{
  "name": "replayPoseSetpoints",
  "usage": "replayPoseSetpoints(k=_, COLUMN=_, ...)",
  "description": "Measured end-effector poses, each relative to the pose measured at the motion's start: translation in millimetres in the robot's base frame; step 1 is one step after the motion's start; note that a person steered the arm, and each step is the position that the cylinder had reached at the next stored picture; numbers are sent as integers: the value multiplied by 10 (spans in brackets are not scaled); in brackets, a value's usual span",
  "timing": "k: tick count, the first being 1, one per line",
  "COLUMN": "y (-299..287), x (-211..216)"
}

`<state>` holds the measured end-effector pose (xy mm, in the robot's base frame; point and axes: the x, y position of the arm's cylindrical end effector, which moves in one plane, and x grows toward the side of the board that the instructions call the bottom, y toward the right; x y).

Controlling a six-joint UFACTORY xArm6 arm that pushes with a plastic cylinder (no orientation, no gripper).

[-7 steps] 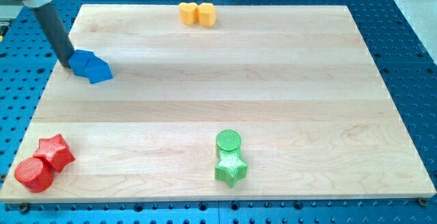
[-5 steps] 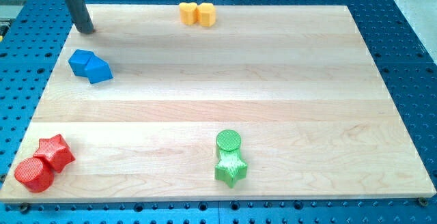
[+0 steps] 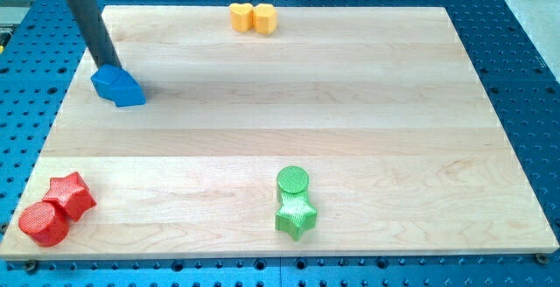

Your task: Place the arm right to the green blocks

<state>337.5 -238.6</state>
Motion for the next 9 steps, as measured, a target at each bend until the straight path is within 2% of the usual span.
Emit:
replayPoseSetpoints(k=1, y=550, x=-70)
replayPoseSetpoints(k=2, y=1500, x=256)
replayPoseSetpoints(k=3, y=2423, x=790)
replayPoseSetpoints(k=4, y=3040, x=1484)
replayPoseSetpoints(k=5, y=3216, x=2143)
replayPoseSetpoints(k=6, y=3213, x=2483)
replayPoseSetpoints(k=8, y=2896, x=2495)
replayPoseSetpoints(k=9, y=2466, x=2056)
